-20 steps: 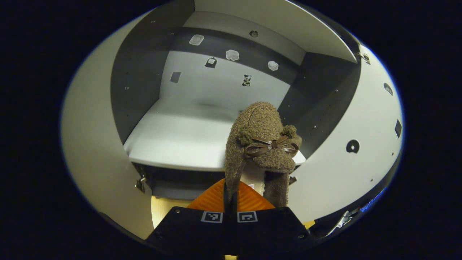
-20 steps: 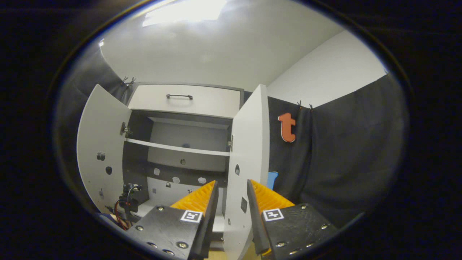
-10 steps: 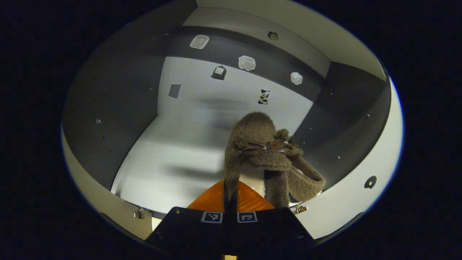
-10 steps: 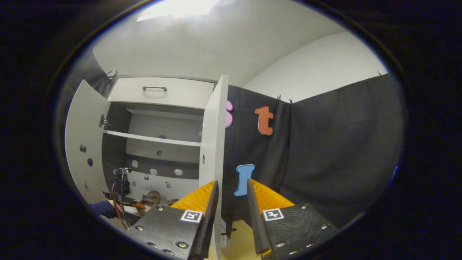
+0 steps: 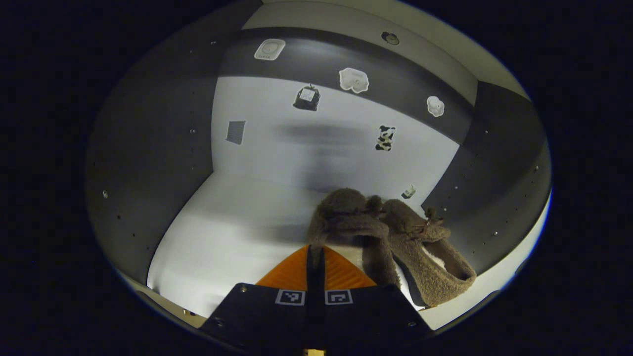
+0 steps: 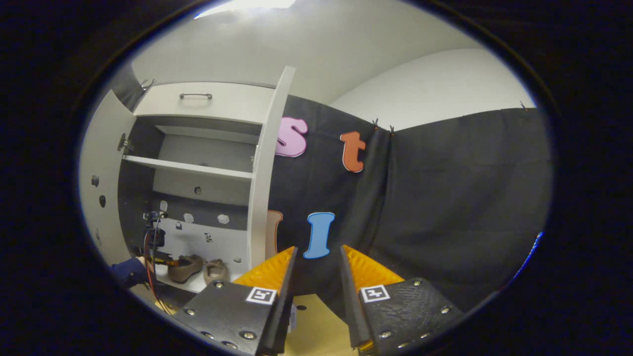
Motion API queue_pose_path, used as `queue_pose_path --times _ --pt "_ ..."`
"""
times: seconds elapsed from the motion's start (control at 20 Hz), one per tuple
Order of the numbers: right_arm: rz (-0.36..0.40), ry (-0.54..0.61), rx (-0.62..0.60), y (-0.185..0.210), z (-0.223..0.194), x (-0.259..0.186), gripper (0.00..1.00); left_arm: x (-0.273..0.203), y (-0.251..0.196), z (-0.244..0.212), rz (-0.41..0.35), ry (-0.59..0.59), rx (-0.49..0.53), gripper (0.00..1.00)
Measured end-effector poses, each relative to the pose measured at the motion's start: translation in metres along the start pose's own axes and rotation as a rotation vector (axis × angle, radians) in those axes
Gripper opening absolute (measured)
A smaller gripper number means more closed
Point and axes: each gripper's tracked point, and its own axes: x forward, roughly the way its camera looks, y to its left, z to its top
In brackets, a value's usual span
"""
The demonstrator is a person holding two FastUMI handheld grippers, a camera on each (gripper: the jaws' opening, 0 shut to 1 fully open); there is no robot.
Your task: Grab one shoe with the right hand and put it into the shoe cabinet, grab the other shoe with the left hand and put it into the shoe cabinet; then close the right door with the right hand and the left door with the left hand.
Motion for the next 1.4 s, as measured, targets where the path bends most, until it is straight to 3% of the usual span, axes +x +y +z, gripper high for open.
queue_pose_path --times 0.1,0.15,0.25,0.3,0.4,0.6,0.65,0.7,0.9,0.95,1.0,1.4 --pt "0.025 0.01 0.002 0.005 -0.006 0.004 0.46 -0.001 -0.002 0.003 -0.002 -0.011 0.015 0.02" --pt "0.034 0.014 -0.001 0.007 -0.008 0.008 0.56 -0.004 -0.002 0.005 -0.002 -0.021 0.018 0.07" --pt "0.049 0.019 -0.005 0.01 -0.011 0.012 0.54 -0.009 -0.007 0.014 -0.014 -0.052 0.033 0.19" --pt "0.057 0.02 0.0 0.012 -0.011 0.012 0.54 -0.015 -0.007 0.015 -0.01 -0.06 0.044 0.19" --pt "0.046 0.015 0.002 0.007 -0.011 0.015 0.55 -0.026 -0.008 0.021 -0.003 -0.08 0.046 0.32" --pt "0.066 0.02 0.034 0.003 -0.013 0.017 0.79 -0.052 -0.013 0.032 -0.008 -0.132 0.062 0.7" --pt "0.079 0.021 0.045 0.003 -0.013 0.017 0.81 -0.06 -0.014 0.036 -0.003 -0.147 0.073 0.8" --pt "0.089 0.02 0.052 0.003 -0.014 0.018 0.81 -0.068 -0.015 0.039 0.001 -0.163 0.079 0.84" --pt "0.123 0.015 0.056 0.004 -0.014 0.019 0.8 -0.114 -0.027 0.052 -0.009 -0.239 0.082 0.89" --pt "0.138 0.016 0.055 0.006 -0.014 0.019 0.81 -0.128 -0.03 0.057 -0.011 -0.263 0.089 0.99" --pt "0.154 0.018 0.056 0.007 -0.014 0.019 0.8 -0.142 -0.035 0.06 -0.025 -0.289 0.101 0.94" --pt "0.284 0.035 0.084 0.022 -0.016 0.024 0.8 -0.271 -0.065 0.073 -0.08 -0.426 0.16 0.93"
